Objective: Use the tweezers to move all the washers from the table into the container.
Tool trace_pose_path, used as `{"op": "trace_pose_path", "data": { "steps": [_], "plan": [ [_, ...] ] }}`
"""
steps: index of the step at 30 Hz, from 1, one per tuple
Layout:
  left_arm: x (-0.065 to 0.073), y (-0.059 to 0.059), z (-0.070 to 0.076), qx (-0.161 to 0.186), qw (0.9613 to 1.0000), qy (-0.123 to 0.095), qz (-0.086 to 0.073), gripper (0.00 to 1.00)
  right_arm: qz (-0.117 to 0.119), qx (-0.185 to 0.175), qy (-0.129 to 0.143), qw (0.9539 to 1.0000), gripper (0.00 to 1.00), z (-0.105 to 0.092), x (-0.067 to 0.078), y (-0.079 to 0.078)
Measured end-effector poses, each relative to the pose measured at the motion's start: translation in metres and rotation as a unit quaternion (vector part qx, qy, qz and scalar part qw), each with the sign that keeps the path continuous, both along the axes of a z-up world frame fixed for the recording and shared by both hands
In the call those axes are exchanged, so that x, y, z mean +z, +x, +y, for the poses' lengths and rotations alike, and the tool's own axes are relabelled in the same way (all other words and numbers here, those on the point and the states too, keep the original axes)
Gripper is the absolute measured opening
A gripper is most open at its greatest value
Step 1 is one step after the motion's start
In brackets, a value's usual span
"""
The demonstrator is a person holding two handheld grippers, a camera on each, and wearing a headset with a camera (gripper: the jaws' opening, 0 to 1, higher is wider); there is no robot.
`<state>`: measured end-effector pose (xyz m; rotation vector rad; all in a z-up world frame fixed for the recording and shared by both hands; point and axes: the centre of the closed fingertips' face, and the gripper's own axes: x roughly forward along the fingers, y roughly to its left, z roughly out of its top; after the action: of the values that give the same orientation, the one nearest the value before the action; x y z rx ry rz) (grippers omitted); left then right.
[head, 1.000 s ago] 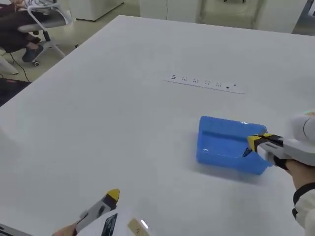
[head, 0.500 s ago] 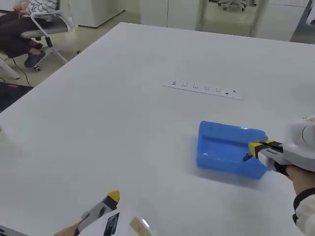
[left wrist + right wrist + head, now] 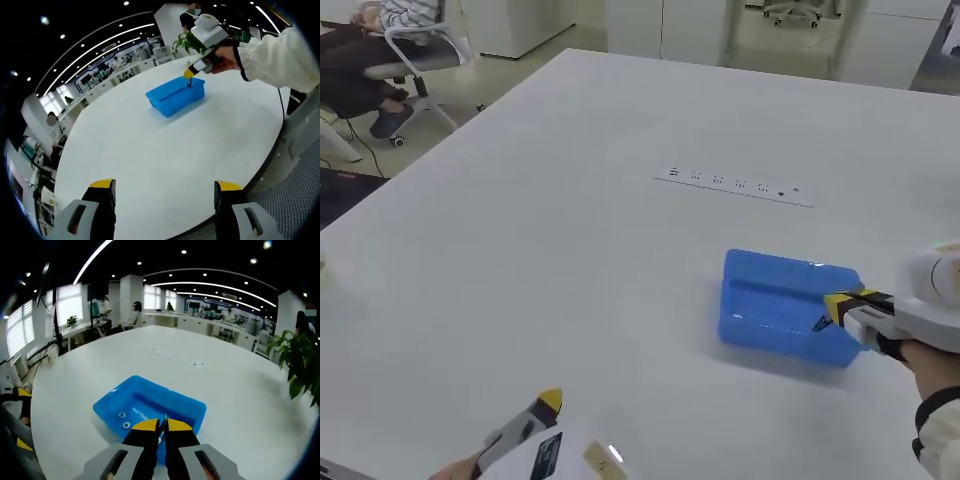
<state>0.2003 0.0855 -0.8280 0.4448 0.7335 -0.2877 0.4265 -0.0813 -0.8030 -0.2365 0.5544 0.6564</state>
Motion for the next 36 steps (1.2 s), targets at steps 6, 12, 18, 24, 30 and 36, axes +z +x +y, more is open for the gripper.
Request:
{"op": "trace_pose_path", "data": {
  "steps": [6,12,18,24,30,36],
  "plan": [
    [0.000,-0.001,-0.001,-0.003,1.0000,0.001,0.001,0.82,0.001,-0.002,0.000,1.0000,0.00,-0.002,0.000,-0.001],
    [0.000,-0.001,-0.002,-0.002,1.0000,0.000,0.001,0.82,0.004,0.000,0.003,1.0000,0.01,-0.001,0.000,-0.002],
    [0.001,-0.001,-0.002,-0.002,1.0000,0.000,-0.001,0.82,0.005,-0.006,0.014,0.9999,0.01,-0.003,0.004,-0.002],
    [0.002,-0.001,-0.002,-0.002,1.0000,0.000,-0.004,0.82,-0.017,-0.009,0.023,0.9995,0.01,-0.006,0.022,-0.006],
    [0.008,0.002,-0.001,0.004,0.9998,-0.009,-0.016,0.82,-0.032,-0.006,0.056,0.9979,0.01,-0.006,0.052,-0.018],
    [0.018,0.004,0.001,0.020,0.9984,-0.051,-0.009,0.74,-0.038,0.011,0.087,0.9954,0.01,-0.001,0.077,-0.043]
  ]
}}
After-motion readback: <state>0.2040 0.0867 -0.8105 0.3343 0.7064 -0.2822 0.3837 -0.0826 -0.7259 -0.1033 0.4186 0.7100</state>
